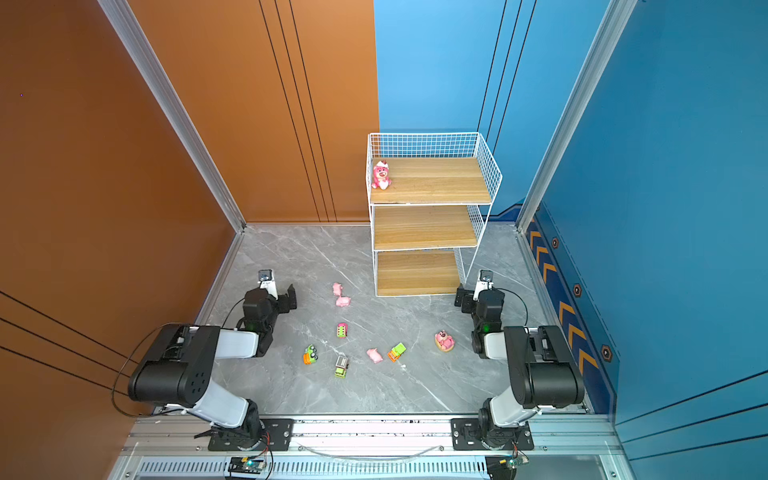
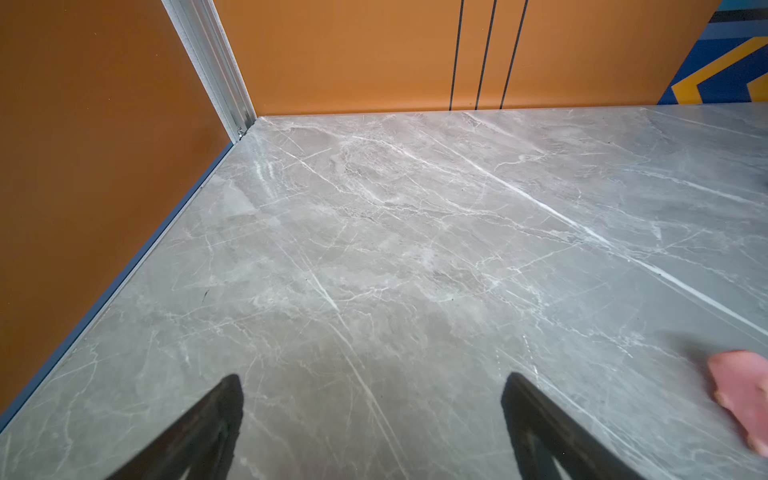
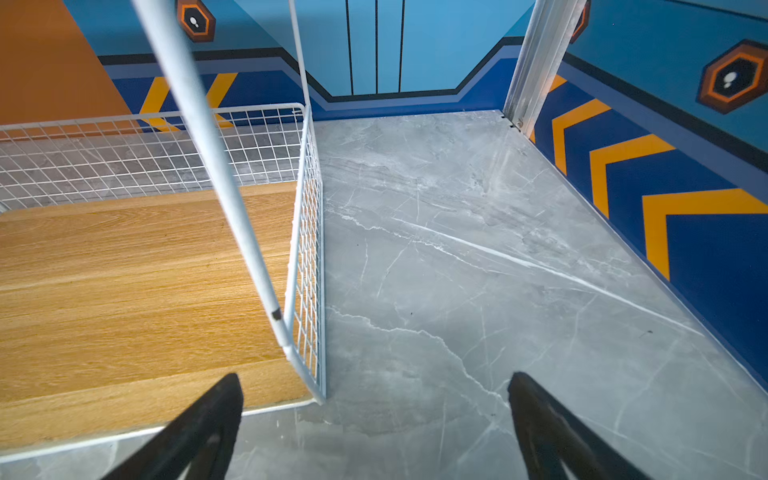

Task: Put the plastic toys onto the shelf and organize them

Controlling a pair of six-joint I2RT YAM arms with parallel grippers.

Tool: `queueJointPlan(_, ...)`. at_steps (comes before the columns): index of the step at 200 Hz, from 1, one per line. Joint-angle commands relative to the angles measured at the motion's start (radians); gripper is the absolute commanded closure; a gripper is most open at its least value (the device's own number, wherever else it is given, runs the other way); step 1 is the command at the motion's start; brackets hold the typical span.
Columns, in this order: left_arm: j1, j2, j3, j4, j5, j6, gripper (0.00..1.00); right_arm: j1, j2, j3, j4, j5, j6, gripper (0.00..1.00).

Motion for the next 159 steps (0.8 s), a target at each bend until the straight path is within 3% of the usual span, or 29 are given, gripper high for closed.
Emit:
queueJointPlan(1,-0.005,-0.004,-0.01,0.016,0.015,0.013,0.02,0.006,-0.005,0.007,-0.004,-0.004,0.01,0.0)
queueJointPlan(159,-0.002,0.002,-0.005,0.01,0.015,0.006,0.02,0.006,-0.005,0.008,-0.007,-0.003,0.01,0.0)
